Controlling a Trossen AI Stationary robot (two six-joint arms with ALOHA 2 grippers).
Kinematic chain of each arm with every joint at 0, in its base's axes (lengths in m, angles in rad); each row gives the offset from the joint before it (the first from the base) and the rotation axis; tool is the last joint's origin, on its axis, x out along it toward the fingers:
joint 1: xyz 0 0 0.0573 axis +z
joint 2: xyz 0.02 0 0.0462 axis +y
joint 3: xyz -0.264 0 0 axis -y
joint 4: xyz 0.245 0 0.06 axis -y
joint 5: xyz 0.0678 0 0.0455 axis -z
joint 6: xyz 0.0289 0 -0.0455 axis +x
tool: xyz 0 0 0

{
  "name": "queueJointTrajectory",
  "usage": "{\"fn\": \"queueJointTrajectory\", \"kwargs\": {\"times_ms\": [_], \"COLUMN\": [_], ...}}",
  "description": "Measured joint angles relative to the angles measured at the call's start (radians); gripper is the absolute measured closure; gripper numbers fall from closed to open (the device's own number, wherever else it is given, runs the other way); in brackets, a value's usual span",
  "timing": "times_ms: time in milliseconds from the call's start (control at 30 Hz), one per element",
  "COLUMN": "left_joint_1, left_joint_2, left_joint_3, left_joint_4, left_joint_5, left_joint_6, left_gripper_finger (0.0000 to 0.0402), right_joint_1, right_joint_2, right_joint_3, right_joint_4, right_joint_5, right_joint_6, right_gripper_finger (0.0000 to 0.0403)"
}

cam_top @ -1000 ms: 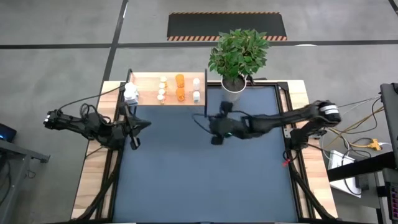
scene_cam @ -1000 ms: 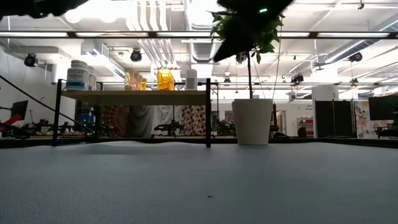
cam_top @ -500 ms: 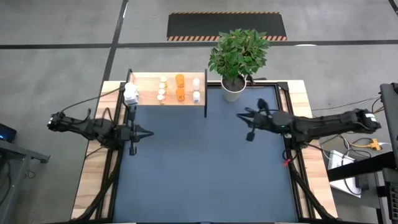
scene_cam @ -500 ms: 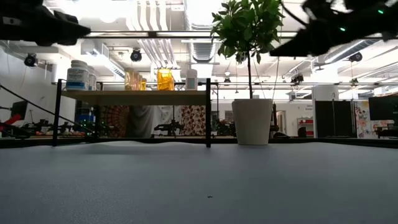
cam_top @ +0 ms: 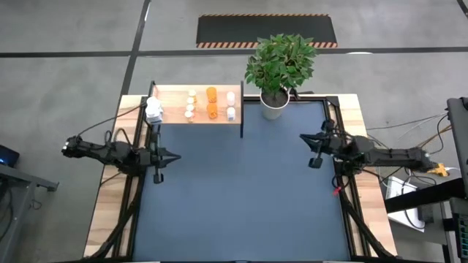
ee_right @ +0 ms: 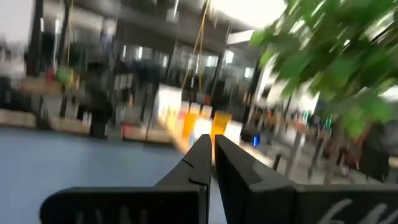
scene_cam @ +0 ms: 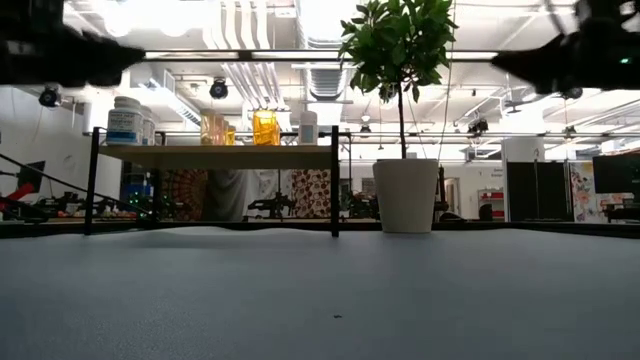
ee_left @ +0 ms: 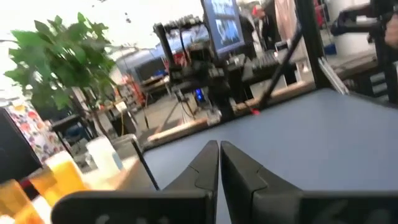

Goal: Pick and place medicine bottles onto shelf by color
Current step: Return to Home Position

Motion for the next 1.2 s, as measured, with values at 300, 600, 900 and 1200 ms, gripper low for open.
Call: {"fn": "queueJointTrajectory", "kwargs": {"times_ms": [300,600,900,1200], "left_joint_1": [0.000,0.000,0.000,0.000], "left_joint_2": [0.009,0.023,0.023,0.023], "left_joint_3": [-0.086,-0.087,-0.088,-0.089], "left_joint_4": [0.133,0.198,0.198,0.198], "left_joint_5": [0.012,0.000,-0.003,-0.003], "left_joint_6": [0.002,0.002,0.002,0.002], "left_gripper_finger": [0.0402,0.0402,0.0402,0.0402], "right_joint_1": [0.000,0.000,0.000,0.000], "right_joint_2": [-0.081,-0.081,-0.081,-0.081], "right_joint_3": [-0.037,-0.037,-0.037,-0.037], "right_joint_4": [-0.013,-0.013,-0.013,-0.013], "right_joint_5": [-0.033,-0.027,-0.027,-0.027], "right_joint_6": [-0.058,0.208,0.262,0.261], "right_gripper_finger": [0.0390,0.0390,0.0390,0.0390]}}
